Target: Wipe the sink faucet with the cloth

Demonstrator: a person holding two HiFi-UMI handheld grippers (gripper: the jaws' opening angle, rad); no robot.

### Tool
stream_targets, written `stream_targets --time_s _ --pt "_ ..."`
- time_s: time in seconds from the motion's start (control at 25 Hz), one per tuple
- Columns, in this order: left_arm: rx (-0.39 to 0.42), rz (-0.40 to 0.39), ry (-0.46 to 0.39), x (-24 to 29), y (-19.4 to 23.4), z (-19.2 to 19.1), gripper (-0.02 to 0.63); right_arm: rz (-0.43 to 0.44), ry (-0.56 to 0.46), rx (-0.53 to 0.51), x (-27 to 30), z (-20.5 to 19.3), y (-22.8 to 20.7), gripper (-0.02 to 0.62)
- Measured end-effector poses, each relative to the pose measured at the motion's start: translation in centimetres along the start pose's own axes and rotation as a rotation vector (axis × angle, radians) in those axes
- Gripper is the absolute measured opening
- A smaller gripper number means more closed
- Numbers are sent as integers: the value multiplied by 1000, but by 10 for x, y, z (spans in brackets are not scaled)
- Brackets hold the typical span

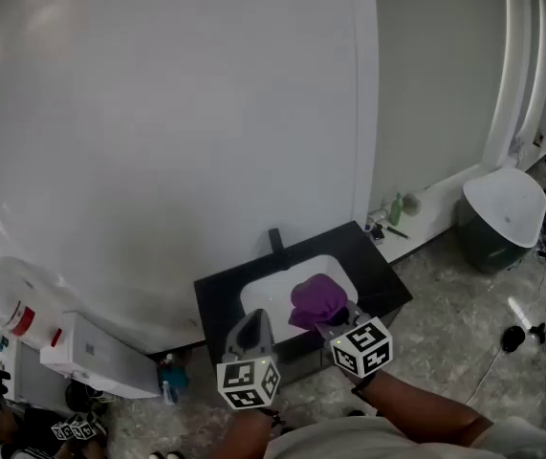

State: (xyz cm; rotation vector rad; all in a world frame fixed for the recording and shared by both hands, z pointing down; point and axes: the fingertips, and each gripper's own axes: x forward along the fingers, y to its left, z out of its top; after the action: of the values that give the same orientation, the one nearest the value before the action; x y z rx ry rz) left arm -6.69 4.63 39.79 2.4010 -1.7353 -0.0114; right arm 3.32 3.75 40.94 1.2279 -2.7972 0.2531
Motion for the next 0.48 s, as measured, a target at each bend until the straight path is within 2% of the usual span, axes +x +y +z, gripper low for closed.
stream_targets --time_s 0.48 --pt "-19 -9 3 3 -1 -1 4 -7 -1 1 0 0 -3 44"
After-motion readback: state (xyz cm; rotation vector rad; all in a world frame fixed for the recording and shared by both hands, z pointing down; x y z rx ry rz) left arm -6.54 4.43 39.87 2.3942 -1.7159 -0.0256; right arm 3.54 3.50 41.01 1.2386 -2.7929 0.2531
